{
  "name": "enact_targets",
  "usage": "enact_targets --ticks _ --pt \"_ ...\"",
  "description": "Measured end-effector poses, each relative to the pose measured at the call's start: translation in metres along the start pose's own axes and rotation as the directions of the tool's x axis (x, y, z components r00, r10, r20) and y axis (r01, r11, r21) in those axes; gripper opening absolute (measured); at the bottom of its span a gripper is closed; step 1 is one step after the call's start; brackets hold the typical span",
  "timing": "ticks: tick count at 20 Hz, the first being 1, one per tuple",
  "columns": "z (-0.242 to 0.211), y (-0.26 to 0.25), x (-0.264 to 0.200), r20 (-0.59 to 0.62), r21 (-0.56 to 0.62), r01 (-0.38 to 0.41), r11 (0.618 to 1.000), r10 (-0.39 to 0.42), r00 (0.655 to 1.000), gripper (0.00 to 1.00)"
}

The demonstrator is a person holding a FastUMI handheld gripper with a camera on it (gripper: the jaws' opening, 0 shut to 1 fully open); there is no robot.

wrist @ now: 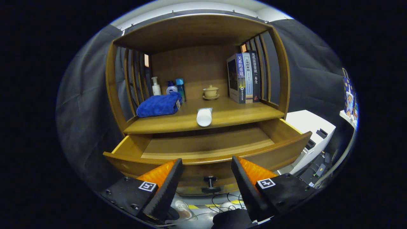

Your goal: Pull open the drawer, take out the items inside it, and place them on the countertop above the cabinet.

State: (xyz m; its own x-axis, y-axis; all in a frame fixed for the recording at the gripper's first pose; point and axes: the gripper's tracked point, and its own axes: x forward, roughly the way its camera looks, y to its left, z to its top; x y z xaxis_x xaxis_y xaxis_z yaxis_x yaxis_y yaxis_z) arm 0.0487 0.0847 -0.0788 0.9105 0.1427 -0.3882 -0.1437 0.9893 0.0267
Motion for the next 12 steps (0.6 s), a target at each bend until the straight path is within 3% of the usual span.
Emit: enact_targets --ticks 12 --pt "0.0018 0.0043 0.0099 0.026 -0.023 -0.001 1.0 0.002 1.0 0.98"
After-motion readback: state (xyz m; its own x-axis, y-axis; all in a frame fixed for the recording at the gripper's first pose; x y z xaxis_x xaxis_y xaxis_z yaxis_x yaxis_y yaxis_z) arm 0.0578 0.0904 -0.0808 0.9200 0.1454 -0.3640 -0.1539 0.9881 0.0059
